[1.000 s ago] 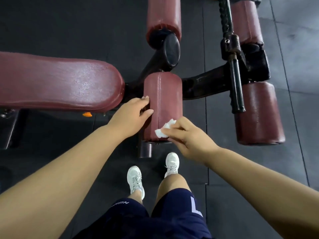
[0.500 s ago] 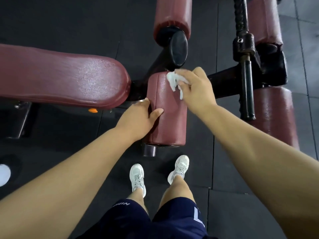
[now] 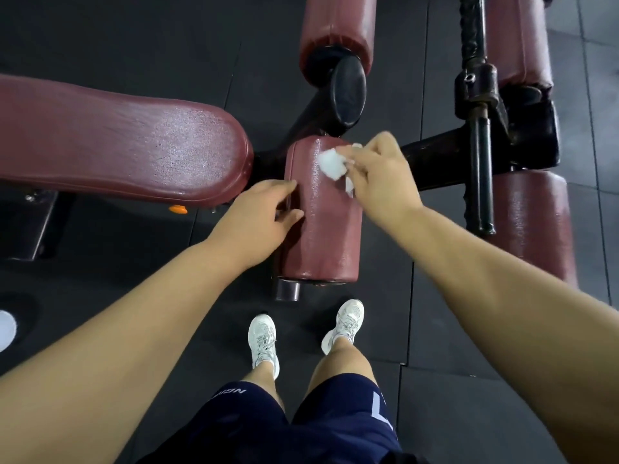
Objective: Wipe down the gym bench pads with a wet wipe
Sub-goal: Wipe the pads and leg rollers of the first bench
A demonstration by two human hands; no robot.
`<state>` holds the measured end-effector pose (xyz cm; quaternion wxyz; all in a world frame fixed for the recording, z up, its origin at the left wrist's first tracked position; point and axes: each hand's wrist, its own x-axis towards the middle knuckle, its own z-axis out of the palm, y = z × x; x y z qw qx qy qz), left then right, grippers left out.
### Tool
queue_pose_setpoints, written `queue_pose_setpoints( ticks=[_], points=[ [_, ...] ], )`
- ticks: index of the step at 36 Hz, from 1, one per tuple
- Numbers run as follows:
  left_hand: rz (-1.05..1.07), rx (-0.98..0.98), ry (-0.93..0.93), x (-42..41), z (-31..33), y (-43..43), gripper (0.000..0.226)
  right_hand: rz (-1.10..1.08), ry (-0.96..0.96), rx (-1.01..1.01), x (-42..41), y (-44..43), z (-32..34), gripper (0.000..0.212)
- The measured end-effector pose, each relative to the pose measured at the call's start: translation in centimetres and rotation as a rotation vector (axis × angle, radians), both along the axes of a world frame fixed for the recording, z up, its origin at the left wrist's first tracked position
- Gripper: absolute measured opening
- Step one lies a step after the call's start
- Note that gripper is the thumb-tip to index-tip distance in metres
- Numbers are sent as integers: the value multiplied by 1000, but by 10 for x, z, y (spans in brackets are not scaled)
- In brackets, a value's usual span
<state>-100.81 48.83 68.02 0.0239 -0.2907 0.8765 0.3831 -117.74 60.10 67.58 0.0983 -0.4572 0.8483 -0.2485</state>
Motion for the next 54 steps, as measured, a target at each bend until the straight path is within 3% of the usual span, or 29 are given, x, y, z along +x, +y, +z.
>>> queue_pose_setpoints(
  ticks=[2, 6, 15, 18, 20, 23, 28, 31, 38, 42, 46, 49, 54],
  points=[
    [-50, -52, -48, -2, 2, 6, 53, -173, -40, 7, -15, -21, 0, 31],
    [-73, -37, -112, -5, 3, 9, 49, -232, -114, -33, -10, -19, -5, 24],
    [1, 196, -137, 2, -16, -2, 45, 302, 30, -122, 58, 73, -13, 25],
    [-35, 101, -150, 0, -11, -4, 34, 385, 98, -76, 45, 63, -11, 29],
    [-55, -20, -103, -3, -5, -3, 32, 296, 86, -71, 33, 43, -6, 28],
    [-56, -49, -45, -7, 9, 3, 48, 5, 46, -79, 9, 5, 1, 25],
    [-143, -136, -213, -14, 15, 9, 52, -213, 4, -34, -13, -19, 1, 38],
    [-159, -108, -256, -15, 12, 8, 50, -134, -3, -26, 1, -4, -2, 30],
    [-40, 128, -173, -4, -7, -1, 47, 299, 40, -100, 61, 74, -10, 29],
    [-6, 161, -165, -1, -8, 0, 50, 408, 129, -72, 47, 62, -11, 31],
    [-21, 13, -96, -4, 8, 4, 44, 98, 81, -71, 14, 16, -9, 25],
    [-41, 16, -89, -6, 18, 11, 70, -153, -74, -82, -9, -11, -6, 21],
    [-120, -15, -217, -8, 16, 18, 83, -157, -62, -100, -6, -8, -8, 21]
  ],
)
